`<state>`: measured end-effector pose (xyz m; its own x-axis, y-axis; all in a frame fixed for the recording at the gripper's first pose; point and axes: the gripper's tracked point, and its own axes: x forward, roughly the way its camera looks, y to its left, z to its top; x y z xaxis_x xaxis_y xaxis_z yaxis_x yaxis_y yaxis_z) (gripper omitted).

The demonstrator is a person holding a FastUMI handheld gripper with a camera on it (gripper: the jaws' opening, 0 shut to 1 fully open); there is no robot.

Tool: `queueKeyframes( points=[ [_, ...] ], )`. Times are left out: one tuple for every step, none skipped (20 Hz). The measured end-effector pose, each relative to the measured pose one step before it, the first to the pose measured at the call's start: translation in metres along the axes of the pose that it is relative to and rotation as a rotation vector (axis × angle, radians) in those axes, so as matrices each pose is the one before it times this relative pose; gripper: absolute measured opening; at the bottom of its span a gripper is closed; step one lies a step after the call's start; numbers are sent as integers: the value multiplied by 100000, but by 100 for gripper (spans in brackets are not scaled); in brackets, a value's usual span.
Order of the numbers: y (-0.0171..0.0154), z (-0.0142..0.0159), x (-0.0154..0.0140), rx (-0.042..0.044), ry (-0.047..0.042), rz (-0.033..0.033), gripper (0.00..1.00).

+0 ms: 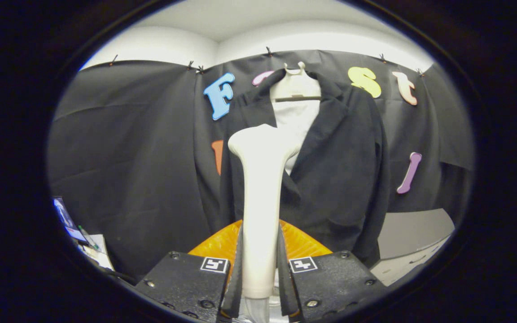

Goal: Iron the clothes twice with a garment steamer, once on the left side and once on the right side.

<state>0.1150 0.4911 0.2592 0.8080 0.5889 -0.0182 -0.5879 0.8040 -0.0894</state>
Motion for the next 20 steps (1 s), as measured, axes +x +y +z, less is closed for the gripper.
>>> queueKeyframes(
  points=[
    [705,916,711,-956,-1420,777,36],
    [566,949,704,-945,-1115,468,36],
    [610,753,785,-558,-889,458,36],
    [392,531,645,-455,-246,338,36],
    [438,351,724,-256,-374,623,36],
    [447,446,748,-406,-117,472,36],
    [210,400,750,-532,6,-3,37],
    [183,319,692,-570,-79,-187,37],
    [188,187,773,-926,-27,-216,37],
    [136,49,651,-1189,253,-48,37],
    [182,-126,535,-529,398,11,37],
    [54,-174,374,-518,688,88,37],
    [75,-325,387,-304,417,142,37],
    [23,-266,232,-378,656,29,37],
    [-50,-421,326,-53,715,-107,37],
    [-75,-405,253,-87,946,-19,37],
    [4,-582,248,116,1073,152,37],
    [-16,-519,131,-91,984,95,37],
    [-35,-504,163,-126,850,112,36],
    [-89,-369,-22,-119,760,-30,36]
  ],
)
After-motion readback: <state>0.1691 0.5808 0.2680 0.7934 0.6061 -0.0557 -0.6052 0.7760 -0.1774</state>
